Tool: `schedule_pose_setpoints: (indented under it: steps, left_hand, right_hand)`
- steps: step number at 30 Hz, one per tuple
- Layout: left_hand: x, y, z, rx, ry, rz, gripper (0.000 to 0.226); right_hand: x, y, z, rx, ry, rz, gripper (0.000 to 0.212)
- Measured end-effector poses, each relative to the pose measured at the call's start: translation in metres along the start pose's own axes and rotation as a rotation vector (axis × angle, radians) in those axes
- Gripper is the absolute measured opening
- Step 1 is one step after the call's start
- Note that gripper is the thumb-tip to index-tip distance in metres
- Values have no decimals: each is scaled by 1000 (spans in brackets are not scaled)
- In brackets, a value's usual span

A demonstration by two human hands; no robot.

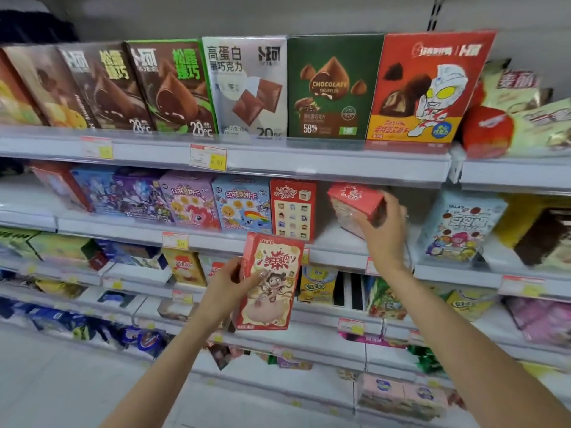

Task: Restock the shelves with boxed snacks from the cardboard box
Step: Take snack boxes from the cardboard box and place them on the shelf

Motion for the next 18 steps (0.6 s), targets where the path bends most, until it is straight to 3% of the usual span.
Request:
schedule_pose_setpoints:
  steps: [3, 7, 11, 14, 18]
  left_hand:
    - [2, -1, -1, 18, -7, 16, 22]
    - [-3, 0, -5, 36, -10, 23, 28]
    - [0, 3, -10, 44, -4, 50, 24]
    - [6, 3, -15, 73, -71, 85, 34]
    - [13, -3, -14, 101, -102, 106, 29]
  right_hand:
    - [13, -32, 14, 3, -7, 100, 56]
    - [40, -58, 44, -222, 63, 242, 58]
    - [45, -65, 72, -305, 13, 252, 51]
    - [47, -65, 94, -370, 10, 262, 39]
    - [52, -51, 115, -486, -54, 345, 42]
Point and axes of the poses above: each hand's wrist, its own y-axis away from the middle knuckle, its own z-axis out of the palm, x = y × z, the point moved 7 cm from there along -y, towards the middle knuckle, and after that the axes turned 8 degrees about -y, right-handed, at the moved point
